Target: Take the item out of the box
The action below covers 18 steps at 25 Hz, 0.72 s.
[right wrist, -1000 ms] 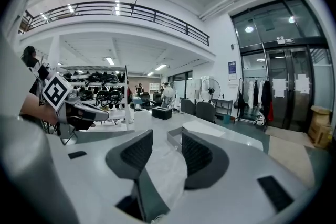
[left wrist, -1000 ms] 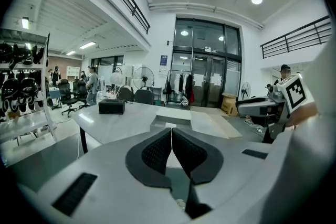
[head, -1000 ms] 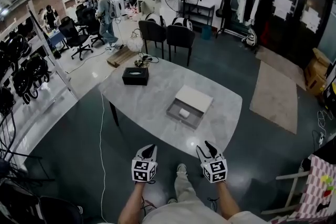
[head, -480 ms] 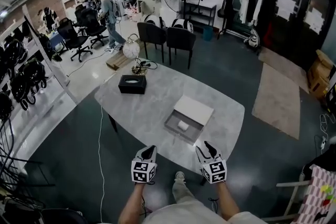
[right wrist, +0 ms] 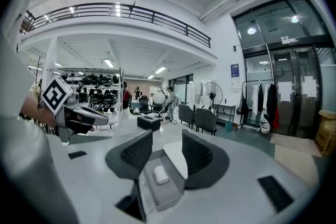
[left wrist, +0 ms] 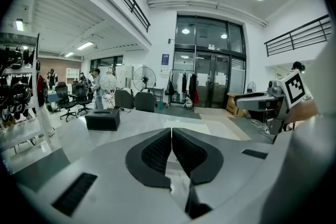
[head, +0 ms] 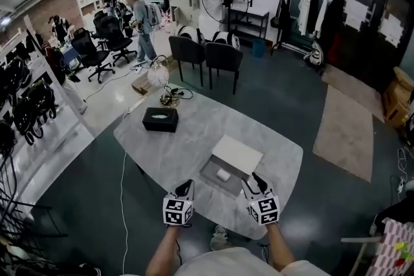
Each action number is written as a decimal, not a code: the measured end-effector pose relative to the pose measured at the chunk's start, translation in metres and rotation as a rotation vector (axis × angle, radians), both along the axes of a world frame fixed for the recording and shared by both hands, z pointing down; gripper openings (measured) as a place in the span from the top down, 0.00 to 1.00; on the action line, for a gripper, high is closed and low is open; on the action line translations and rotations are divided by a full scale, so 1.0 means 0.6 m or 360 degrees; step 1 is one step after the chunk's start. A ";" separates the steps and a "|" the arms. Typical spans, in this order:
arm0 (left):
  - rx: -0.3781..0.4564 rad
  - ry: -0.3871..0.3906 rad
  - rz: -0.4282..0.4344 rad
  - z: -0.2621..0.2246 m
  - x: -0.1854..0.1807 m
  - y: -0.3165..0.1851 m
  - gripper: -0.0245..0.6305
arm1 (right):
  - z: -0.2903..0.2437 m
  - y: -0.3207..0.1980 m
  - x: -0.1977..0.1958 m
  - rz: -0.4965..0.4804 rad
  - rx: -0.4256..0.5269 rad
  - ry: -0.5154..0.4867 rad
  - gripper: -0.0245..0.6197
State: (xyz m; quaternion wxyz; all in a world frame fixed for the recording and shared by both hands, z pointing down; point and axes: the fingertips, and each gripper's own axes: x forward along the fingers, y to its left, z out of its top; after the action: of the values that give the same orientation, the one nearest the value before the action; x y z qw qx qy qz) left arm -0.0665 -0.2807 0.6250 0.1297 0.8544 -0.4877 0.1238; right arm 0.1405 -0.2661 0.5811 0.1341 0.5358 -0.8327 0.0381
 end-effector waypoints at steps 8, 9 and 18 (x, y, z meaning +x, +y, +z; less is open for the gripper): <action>0.0029 0.0004 -0.0037 -0.026 0.022 -0.096 0.94 | -0.019 -0.092 0.011 -0.0044 0.0026 -0.0025 0.70; 0.0027 0.0008 -0.0040 -0.027 0.025 -0.105 0.94 | -0.019 -0.101 0.013 -0.0049 0.0025 -0.0028 0.70; 0.0017 -0.0012 -0.0055 -0.022 0.044 -0.158 0.94 | -0.016 -0.163 0.027 -0.0081 0.0023 -0.0053 0.70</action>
State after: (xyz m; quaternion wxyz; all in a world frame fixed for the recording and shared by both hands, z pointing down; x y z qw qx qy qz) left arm -0.0402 -0.3752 0.6116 0.1254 0.8460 -0.5036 0.1221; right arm 0.1569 -0.3642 0.5718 0.1173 0.5146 -0.8485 0.0376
